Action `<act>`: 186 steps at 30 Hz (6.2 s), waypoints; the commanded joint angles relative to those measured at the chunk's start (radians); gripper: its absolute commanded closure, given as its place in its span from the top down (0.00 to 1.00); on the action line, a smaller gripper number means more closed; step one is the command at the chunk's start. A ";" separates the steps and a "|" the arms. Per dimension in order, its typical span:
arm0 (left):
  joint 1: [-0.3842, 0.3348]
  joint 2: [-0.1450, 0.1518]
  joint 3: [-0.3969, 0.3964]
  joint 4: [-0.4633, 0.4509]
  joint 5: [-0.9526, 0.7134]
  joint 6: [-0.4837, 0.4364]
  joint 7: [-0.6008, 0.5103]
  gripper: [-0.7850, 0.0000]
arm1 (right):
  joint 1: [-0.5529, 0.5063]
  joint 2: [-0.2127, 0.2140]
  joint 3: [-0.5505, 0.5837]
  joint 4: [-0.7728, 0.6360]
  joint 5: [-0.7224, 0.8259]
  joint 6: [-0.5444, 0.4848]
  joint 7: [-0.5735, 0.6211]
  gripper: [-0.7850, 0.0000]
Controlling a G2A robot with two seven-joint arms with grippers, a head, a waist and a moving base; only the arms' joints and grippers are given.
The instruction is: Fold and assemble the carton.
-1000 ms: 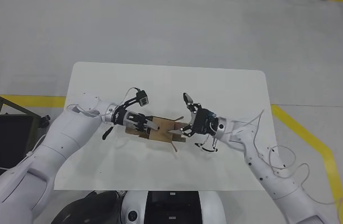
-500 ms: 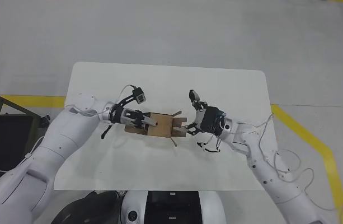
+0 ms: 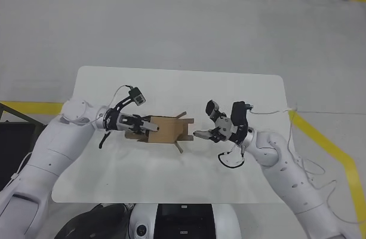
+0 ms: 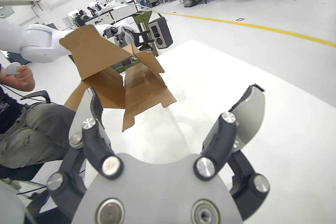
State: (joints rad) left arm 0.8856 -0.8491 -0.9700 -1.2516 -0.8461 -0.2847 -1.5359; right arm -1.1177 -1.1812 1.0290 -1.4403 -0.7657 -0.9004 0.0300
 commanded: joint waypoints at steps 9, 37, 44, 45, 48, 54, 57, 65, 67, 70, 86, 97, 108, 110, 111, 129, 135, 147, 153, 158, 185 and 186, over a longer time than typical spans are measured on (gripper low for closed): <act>0.023 0.033 -0.036 -0.085 -0.024 0.000 0.000 0.00 | 0.007 0.004 -0.034 0.073 0.235 -0.040 0.163 1.00; -0.010 0.083 0.010 -0.152 -0.114 0.000 0.000 0.00 | 0.021 0.004 -0.093 0.088 0.694 0.032 0.404 1.00; -0.022 0.086 0.025 -0.155 -0.121 0.000 0.000 0.00 | 0.037 0.020 -0.095 0.082 0.918 0.127 0.641 1.00; -0.023 0.086 0.027 -0.160 -0.123 0.000 0.000 0.00 | 0.035 0.022 -0.093 0.077 0.936 0.135 0.658 1.00; -0.024 0.087 0.030 -0.174 -0.128 0.000 0.000 0.00 | 0.030 0.027 -0.084 0.065 0.969 0.162 0.698 1.00; -0.027 0.089 0.037 -0.186 -0.140 0.000 0.000 0.00 | 0.019 0.032 -0.072 0.060 1.023 0.172 0.748 1.00; -0.031 0.089 0.044 -0.188 -0.159 0.000 0.000 0.00 | 0.021 0.034 -0.070 0.078 1.067 0.169 0.788 1.00; -0.033 0.089 0.048 -0.186 -0.174 0.000 0.000 0.00 | 0.025 0.035 -0.068 0.097 1.099 0.170 0.811 0.92; -0.033 0.089 0.048 -0.186 -0.174 0.000 0.000 0.00 | 0.033 0.032 -0.081 0.107 1.113 0.192 0.838 0.89; -0.033 0.089 0.048 -0.186 -0.174 0.000 0.000 0.00 | 0.064 0.024 -0.103 0.132 1.137 0.205 0.870 0.81; -0.033 0.089 0.048 -0.186 -0.174 0.000 0.000 0.00 | 0.126 -0.009 -0.155 0.215 1.239 0.147 0.923 0.91; -0.033 0.089 0.048 -0.186 -0.174 0.000 0.000 0.00 | 0.144 -0.020 -0.170 0.207 1.242 0.154 0.943 0.85; -0.033 0.089 0.048 -0.186 -0.174 0.000 0.000 0.00 | 0.165 -0.038 -0.201 0.183 1.209 0.169 0.933 0.83; -0.033 0.089 0.048 -0.186 -0.174 0.000 0.000 0.00 | 0.168 -0.042 -0.208 0.177 1.197 0.178 0.926 0.82; -0.033 0.089 0.048 -0.186 -0.174 0.000 0.000 0.00 | 0.171 -0.043 -0.211 0.173 1.190 0.182 0.922 0.81; -0.033 0.089 0.048 -0.186 -0.174 0.000 0.000 0.00 | 0.148 -0.050 -0.214 0.097 1.022 0.293 0.823 0.46; -0.033 0.089 0.048 -0.186 -0.174 0.000 0.000 0.00 | 0.126 -0.043 -0.193 0.046 0.976 0.334 0.806 0.24; -0.033 0.089 0.048 -0.186 -0.174 0.000 0.000 0.00 | 0.090 -0.034 -0.162 -0.012 0.961 0.388 0.799 0.00; -0.033 0.089 0.048 -0.186 -0.174 0.000 0.000 0.00 | 0.088 -0.036 -0.158 -0.010 0.977 0.382 0.800 0.07; -0.033 0.089 0.048 -0.186 -0.174 0.000 0.000 0.00 | 0.074 -0.033 -0.138 -0.005 0.998 0.365 0.801 0.31; -0.033 0.089 0.048 -0.186 -0.174 0.000 0.000 0.00 | 0.044 -0.021 -0.053 0.026 1.081 0.300 0.803 0.65; -0.033 0.089 0.048 -0.186 -0.174 0.000 0.000 0.00 | 0.044 -0.020 -0.049 0.034 1.078 0.300 0.802 0.65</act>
State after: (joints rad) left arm 0.8520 -0.7601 -0.9218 -1.4376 -1.0204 -0.2849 -1.5359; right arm -1.0734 -1.2020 0.9761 -1.4145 0.3166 -0.6003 0.8338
